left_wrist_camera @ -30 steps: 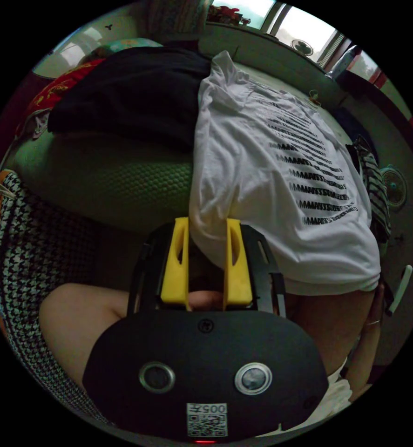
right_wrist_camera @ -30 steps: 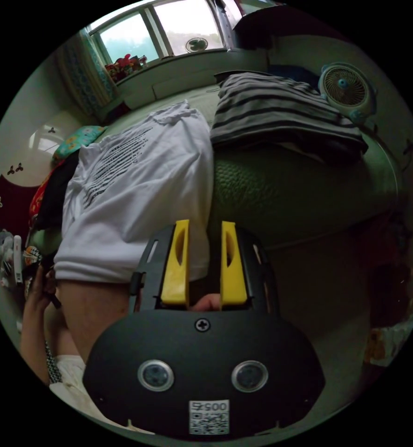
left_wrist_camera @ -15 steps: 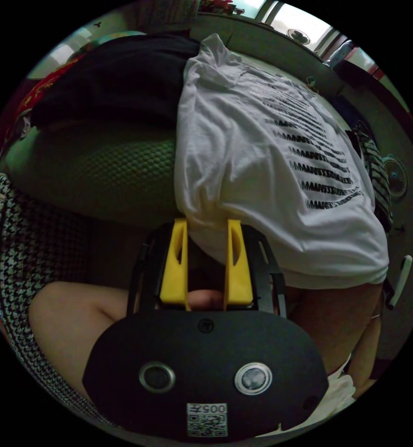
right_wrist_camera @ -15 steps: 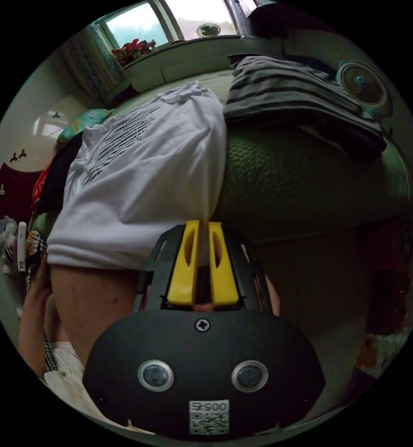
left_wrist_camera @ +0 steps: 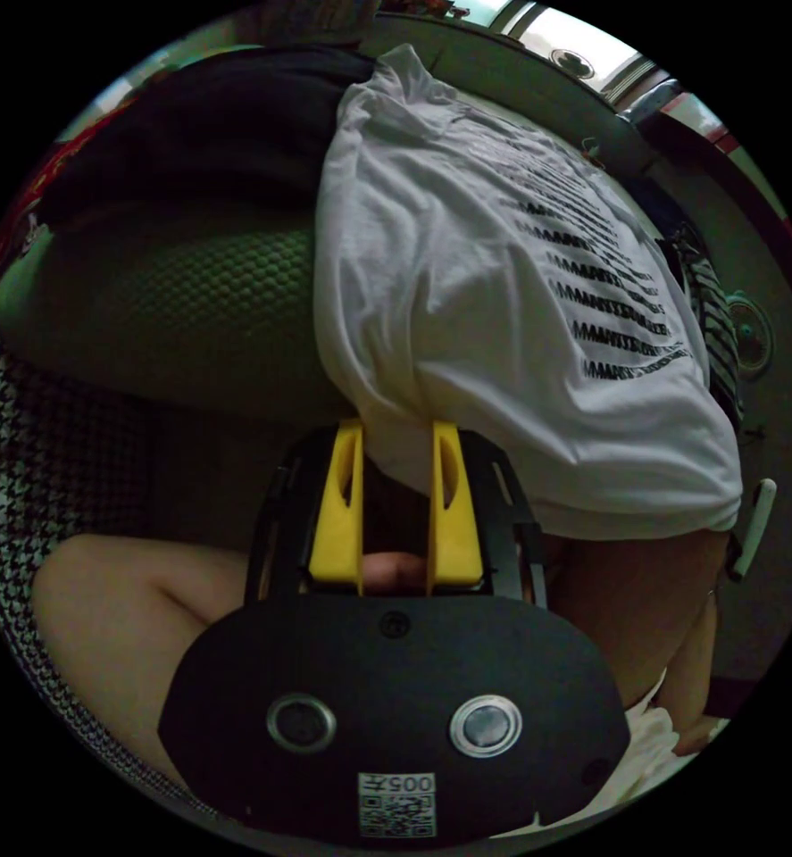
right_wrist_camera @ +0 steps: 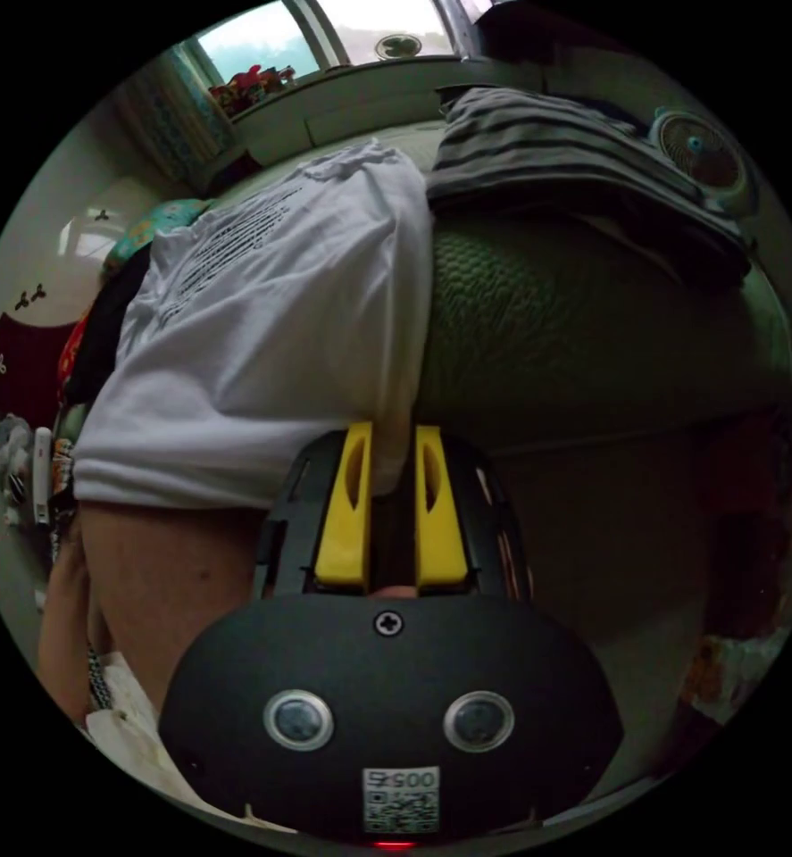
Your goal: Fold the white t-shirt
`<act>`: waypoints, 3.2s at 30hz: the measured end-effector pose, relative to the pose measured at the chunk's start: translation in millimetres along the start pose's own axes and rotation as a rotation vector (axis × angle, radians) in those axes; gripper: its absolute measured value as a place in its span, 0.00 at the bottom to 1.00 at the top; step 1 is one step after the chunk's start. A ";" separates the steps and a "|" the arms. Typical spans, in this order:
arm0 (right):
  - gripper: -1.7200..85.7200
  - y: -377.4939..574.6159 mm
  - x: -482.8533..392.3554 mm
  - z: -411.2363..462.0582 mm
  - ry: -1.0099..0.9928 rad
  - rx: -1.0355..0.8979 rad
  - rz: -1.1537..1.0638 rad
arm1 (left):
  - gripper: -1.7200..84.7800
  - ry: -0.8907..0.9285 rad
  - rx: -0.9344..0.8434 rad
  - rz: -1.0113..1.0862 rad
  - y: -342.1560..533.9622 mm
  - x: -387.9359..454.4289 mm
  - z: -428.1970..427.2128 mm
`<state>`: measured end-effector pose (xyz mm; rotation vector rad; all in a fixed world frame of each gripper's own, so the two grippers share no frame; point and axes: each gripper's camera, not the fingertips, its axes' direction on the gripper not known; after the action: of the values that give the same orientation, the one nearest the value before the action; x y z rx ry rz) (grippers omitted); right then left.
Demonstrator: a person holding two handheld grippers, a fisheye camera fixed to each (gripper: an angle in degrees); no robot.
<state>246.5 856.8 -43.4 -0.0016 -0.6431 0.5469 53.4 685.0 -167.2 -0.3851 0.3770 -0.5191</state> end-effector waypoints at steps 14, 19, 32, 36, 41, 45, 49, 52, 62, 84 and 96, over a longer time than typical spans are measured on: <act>0.01 -10.8 -8.1 -26.5 -0.055 0.039 -0.004 | 0.04 -0.096 0.046 -0.003 27.8 13.4 -38.9; 0.00 -18.6 -15.5 -75.1 -0.041 0.142 -0.029 | 0.03 -0.104 0.183 0.012 47.7 15.7 -93.4; 0.05 -195.3 -98.4 -121.5 0.099 0.345 -0.208 | 0.06 -0.261 0.397 -0.010 -41.7 24.6 -187.3; 0.11 -214.2 -96.5 -81.5 0.074 0.169 -0.195 | 0.08 -0.309 0.369 -0.035 -36.7 18.1 -181.5; 0.13 -185.2 -75.4 -85.9 -0.026 0.243 -0.163 | 0.11 -0.259 0.344 -0.064 -13.7 -13.1 -186.2; 0.14 -175.2 -74.2 -84.6 -0.062 0.271 -0.177 | 0.14 -0.170 0.318 -0.021 -3.4 -25.0 -188.3; 0.14 -187.2 -97.5 -61.2 0.013 0.225 -0.242 | 0.17 -0.115 0.304 0.041 3.6 -22.3 -179.2; 0.12 -204.9 -118.0 -38.5 0.079 0.214 -0.280 | 0.17 -0.104 0.282 0.052 3.0 -21.5 -170.7; 0.11 -284.6 -131.4 30.5 0.188 0.133 -0.262 | 0.17 -0.087 0.300 0.045 -1.5 -35.4 -169.6; 0.00 -279.0 -109.5 60.8 0.151 0.190 -0.271 | 0.12 -0.147 0.332 0.078 -9.8 -38.4 -155.8; 0.00 -272.7 -80.0 91.4 0.129 0.195 -0.306 | 0.09 -0.125 0.291 0.031 -34.8 -45.0 -136.5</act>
<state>273.3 568.7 30.2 0.2399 -0.4507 0.3089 -56.6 646.5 -258.2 -0.1296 0.1823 -0.5083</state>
